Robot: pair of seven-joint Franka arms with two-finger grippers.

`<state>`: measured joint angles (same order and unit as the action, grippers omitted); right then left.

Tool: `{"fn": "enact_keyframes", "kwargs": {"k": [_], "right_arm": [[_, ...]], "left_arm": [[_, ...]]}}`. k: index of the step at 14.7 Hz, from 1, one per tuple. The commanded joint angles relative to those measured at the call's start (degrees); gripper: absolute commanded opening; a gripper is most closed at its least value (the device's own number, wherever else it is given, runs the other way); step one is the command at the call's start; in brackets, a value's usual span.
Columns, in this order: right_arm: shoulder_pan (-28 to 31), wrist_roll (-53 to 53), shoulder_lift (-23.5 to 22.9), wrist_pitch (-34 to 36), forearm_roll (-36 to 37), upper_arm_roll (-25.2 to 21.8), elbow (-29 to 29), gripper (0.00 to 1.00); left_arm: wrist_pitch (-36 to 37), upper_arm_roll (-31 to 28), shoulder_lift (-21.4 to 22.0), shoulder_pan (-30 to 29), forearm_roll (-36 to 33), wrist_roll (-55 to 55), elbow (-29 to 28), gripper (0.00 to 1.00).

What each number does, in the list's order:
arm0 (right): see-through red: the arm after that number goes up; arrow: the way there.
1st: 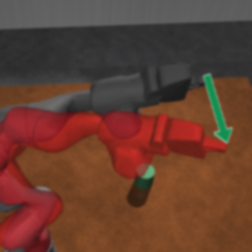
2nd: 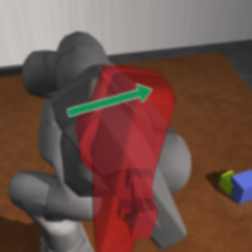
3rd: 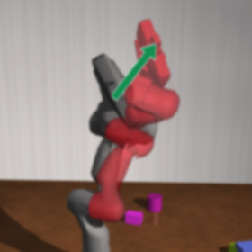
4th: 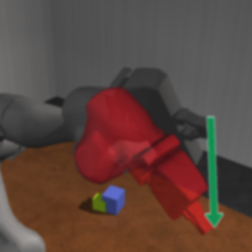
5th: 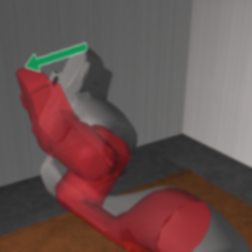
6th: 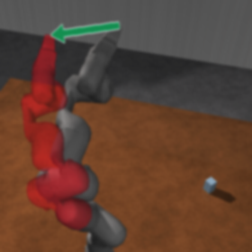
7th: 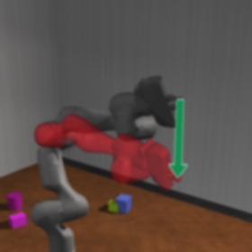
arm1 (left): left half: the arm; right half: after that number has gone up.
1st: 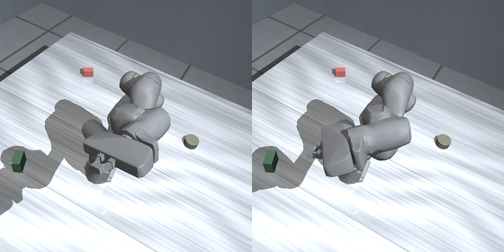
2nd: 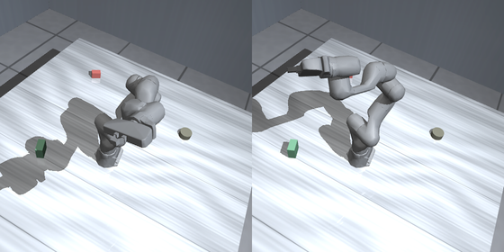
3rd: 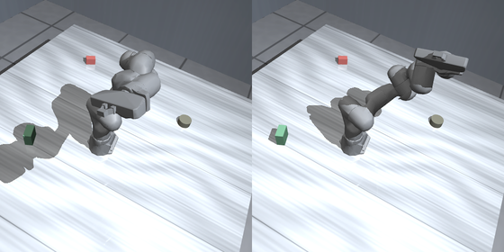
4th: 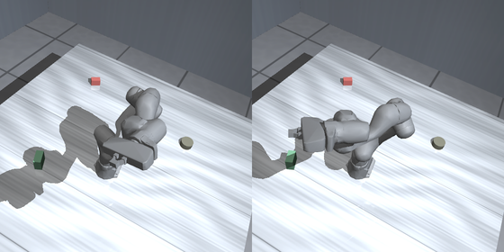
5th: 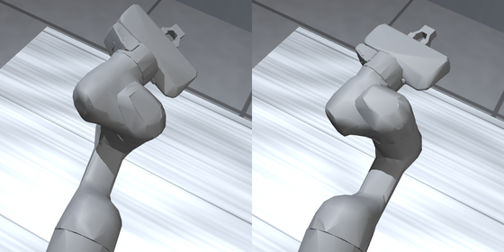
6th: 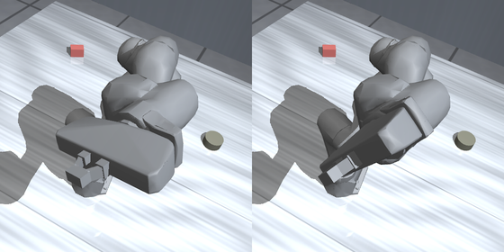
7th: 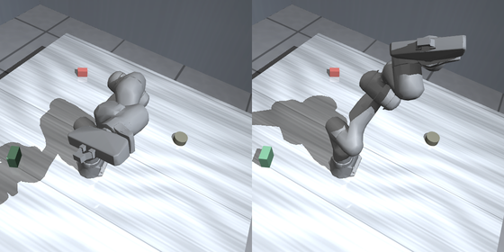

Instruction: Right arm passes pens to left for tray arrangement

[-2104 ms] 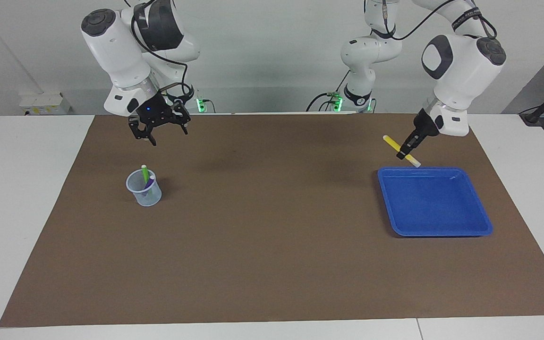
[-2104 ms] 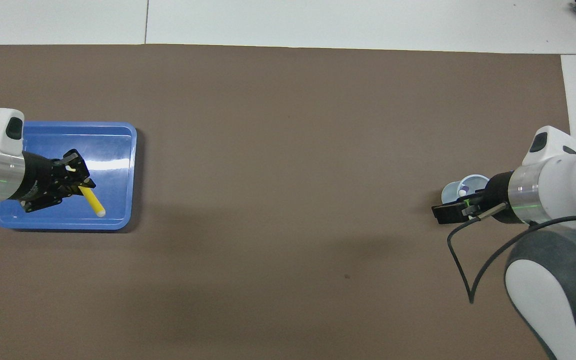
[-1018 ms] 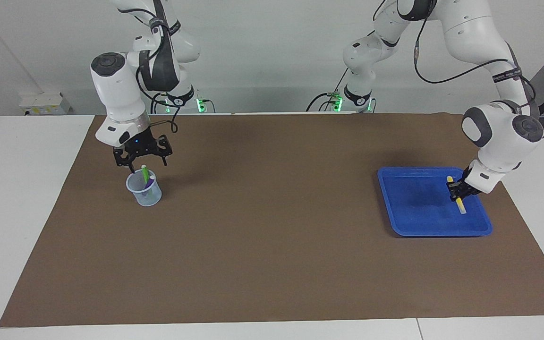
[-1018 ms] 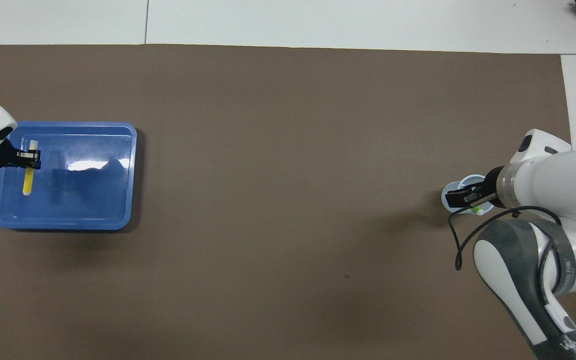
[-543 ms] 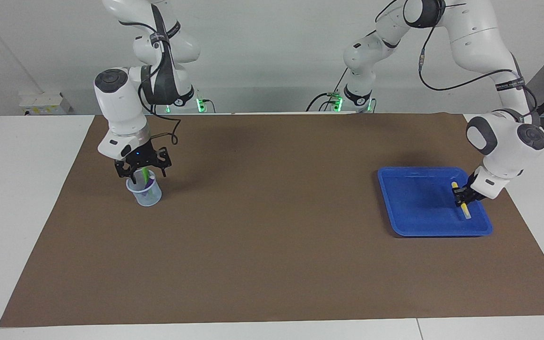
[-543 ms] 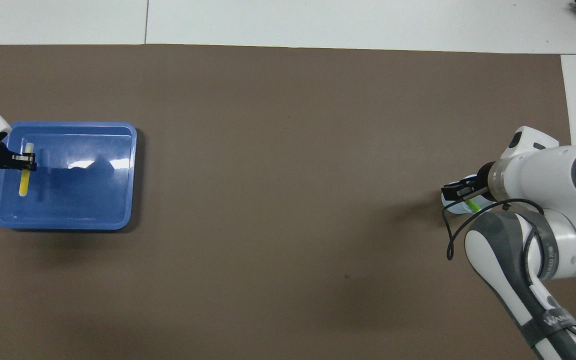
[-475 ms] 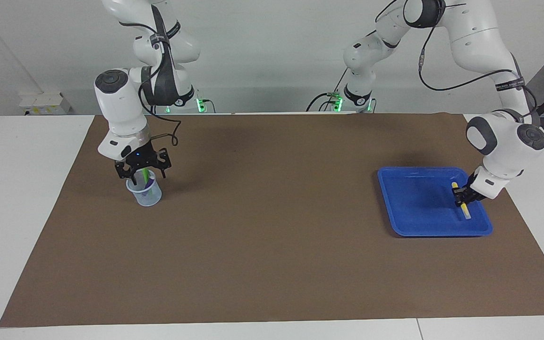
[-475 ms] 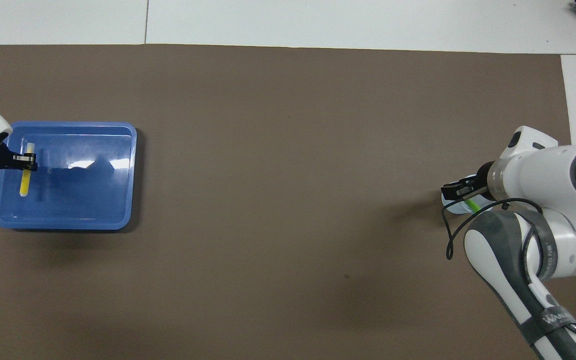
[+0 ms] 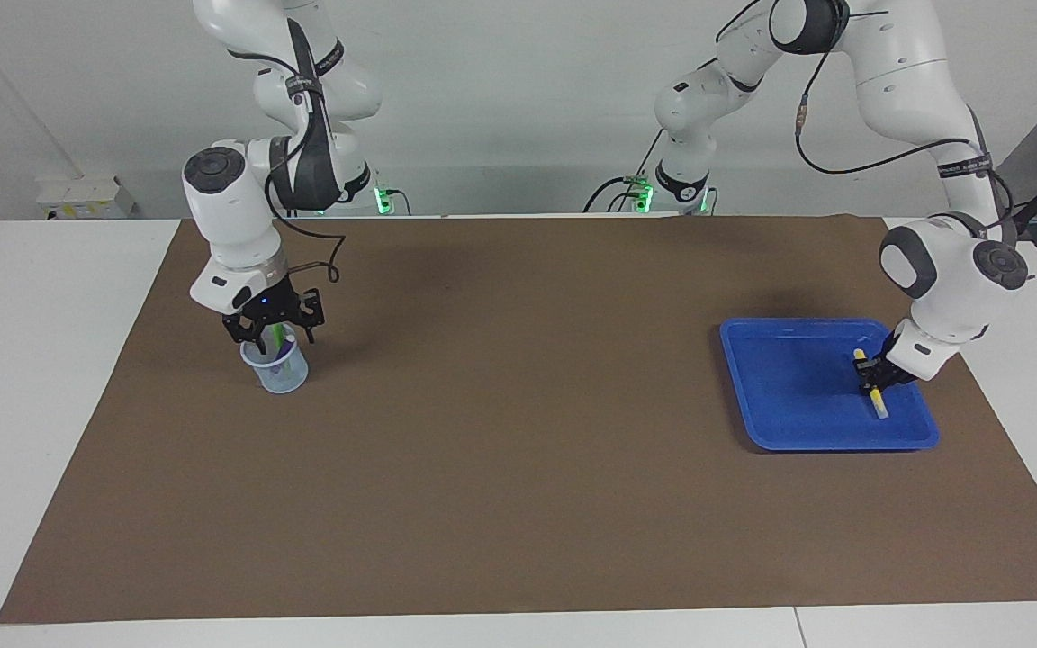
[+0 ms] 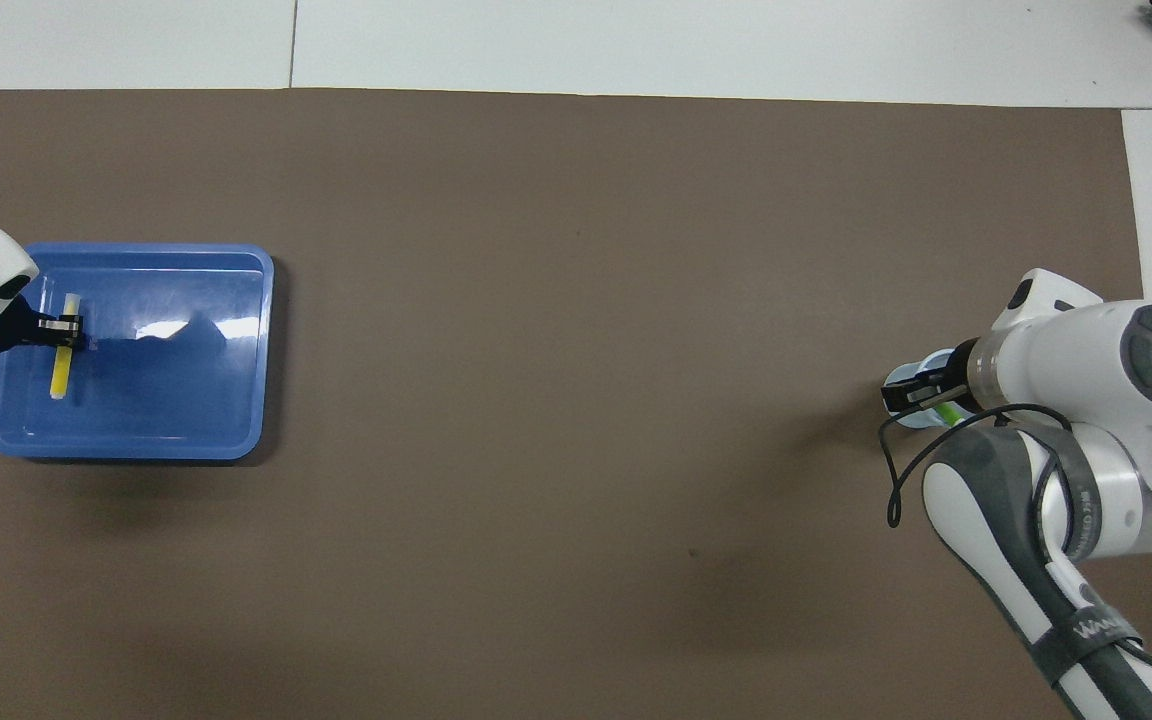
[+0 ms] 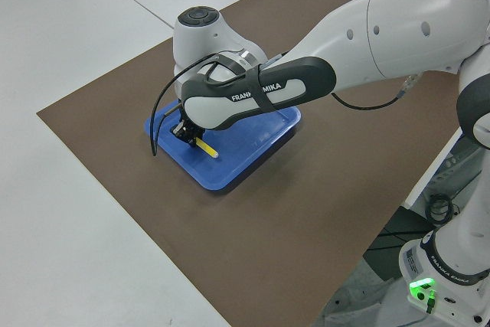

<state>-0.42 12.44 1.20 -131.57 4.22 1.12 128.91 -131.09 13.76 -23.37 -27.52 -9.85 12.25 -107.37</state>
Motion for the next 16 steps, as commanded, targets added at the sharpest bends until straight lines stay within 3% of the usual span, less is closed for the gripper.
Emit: {"fn": "enact_keyframes", "kwargs": {"k": [1, 2, 3, 8, 12, 16], "right_arm": [[0.6, -1.8, 2.1, -0.4, 1.7, 0.5, 2.1, 0.8], [0.6, -1.8, 2.1, -0.4, 1.7, 0.5, 2.0, 0.75], [0.6, -1.7, 2.0, -0.4, 1.7, 0.5, 2.0, 0.72], [0.7, -1.2, 1.6, -1.0, 1.7, 0.5, 1.3, 0.56], [0.7, -0.9, 1.4, -1.2, 1.8, 0.5, 0.5, 0.44], [0.7, -0.8, 1.4, -1.3, 2.0, 0.5, 0.3, 0.38]], "left_arm": [[-1.6, 0.4, 0.3, -0.9, -1.0, 0.7, -1.1, 0.08], [-1.6, 0.4, 0.3, -0.9, -1.0, 0.7, -1.1, 0.31], [-1.7, 0.4, 0.3, -0.9, -1.0, 0.7, -1.3, 0.43], [-0.4, 0.5, 0.3, -0.7, -1.0, 0.7, -0.2, 0.45], [11.7, 0.5, 0.4, 2.7, -0.4, -0.5, 7.6, 0.44], [18.8, 1.1, 4.3, 5.5, 2.4, -9.0, 9.0, 0.45]]}}
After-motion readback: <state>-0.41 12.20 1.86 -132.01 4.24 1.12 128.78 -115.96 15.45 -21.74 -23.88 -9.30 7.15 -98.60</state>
